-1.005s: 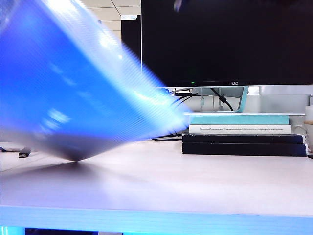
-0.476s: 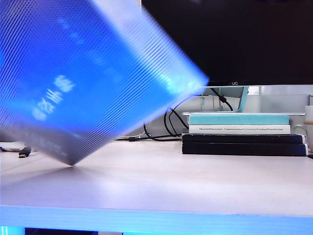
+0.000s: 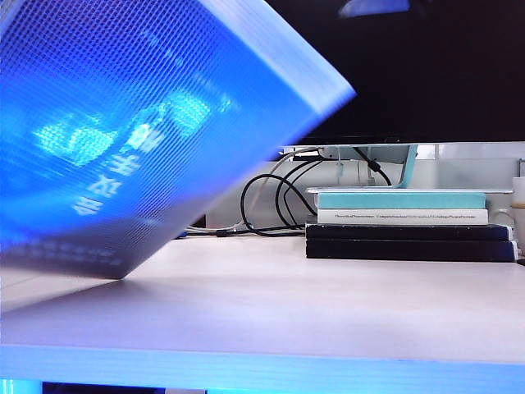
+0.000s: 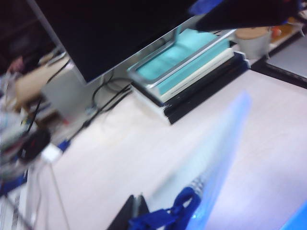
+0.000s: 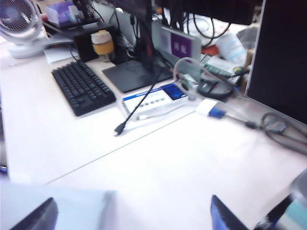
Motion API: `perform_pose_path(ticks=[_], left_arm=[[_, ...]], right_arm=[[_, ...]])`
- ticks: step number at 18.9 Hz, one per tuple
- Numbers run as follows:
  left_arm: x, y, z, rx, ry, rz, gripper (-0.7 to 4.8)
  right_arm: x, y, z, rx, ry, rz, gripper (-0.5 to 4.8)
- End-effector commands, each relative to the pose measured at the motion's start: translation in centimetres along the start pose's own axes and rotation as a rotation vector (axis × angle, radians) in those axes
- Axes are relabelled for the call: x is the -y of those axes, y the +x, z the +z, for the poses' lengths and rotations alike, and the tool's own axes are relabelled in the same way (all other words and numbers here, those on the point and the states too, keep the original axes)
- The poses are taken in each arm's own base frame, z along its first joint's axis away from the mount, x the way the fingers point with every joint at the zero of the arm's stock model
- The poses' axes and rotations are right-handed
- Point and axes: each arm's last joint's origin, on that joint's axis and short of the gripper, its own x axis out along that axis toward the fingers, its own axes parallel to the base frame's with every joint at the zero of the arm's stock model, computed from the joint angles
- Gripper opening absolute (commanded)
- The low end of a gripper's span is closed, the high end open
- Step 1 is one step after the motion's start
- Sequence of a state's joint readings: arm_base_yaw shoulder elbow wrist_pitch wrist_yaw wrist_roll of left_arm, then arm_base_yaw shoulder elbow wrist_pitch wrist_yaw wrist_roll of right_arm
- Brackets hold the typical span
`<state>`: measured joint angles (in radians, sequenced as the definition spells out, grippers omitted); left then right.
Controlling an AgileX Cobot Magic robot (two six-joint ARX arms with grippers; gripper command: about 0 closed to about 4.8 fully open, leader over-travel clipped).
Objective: Pick up the transparent plastic file bag with a blue zipper and open its zipper.
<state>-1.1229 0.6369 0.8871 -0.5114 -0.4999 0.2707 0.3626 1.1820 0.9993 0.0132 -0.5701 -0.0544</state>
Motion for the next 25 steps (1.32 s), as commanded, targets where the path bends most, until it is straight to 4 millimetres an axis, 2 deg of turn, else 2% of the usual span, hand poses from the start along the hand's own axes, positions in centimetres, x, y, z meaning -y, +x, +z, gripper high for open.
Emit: perform_pose_path(ticks=[1,7,9,15,18,23,25], left_arm=[[-0.1,1.2,0.4,0.023,0.030,-0.082,-0.06],[-2.3,3.9,-0.2,0.026,-0.032,-0.171,-0.06],[-2.9,4.7,-0.4,0.044,-0.053,-0.223,-0.06],[-3.2,7.4,-0.9,0.038,-0.046,-0.320,-0.06],[-3.0,7.8,-0.8,0.070,-0.041,-0.368,-0.06],[-3.0,7.6,-0.2,0.114,-0.052,-0.431,-0.06],[-3.1,7.6,-0.2,0.119,-0.057,-0.431,-0.06]], right_arm=[[-0.8,-0.5,0.0,-0.033,-0.116,0.136,4.17],[-2.0,-0.7,-0.6,-0.097,-0.073,0.336,4.38],[-2.6,-0.8,-0.3,-0.106,-0.068,0.376,4.72],[-5.2,-0.8,1.3,-0.142,-0.205,0.500,4.72],[-5.8,-1.2,1.6,-0.209,-0.298,0.499,4.72],[-5.5,-0.6,1.8,-0.254,-0.261,0.513,4.72],[-6.1,-0.2,1.6,-0.265,-0.259,0.547,4.71]])
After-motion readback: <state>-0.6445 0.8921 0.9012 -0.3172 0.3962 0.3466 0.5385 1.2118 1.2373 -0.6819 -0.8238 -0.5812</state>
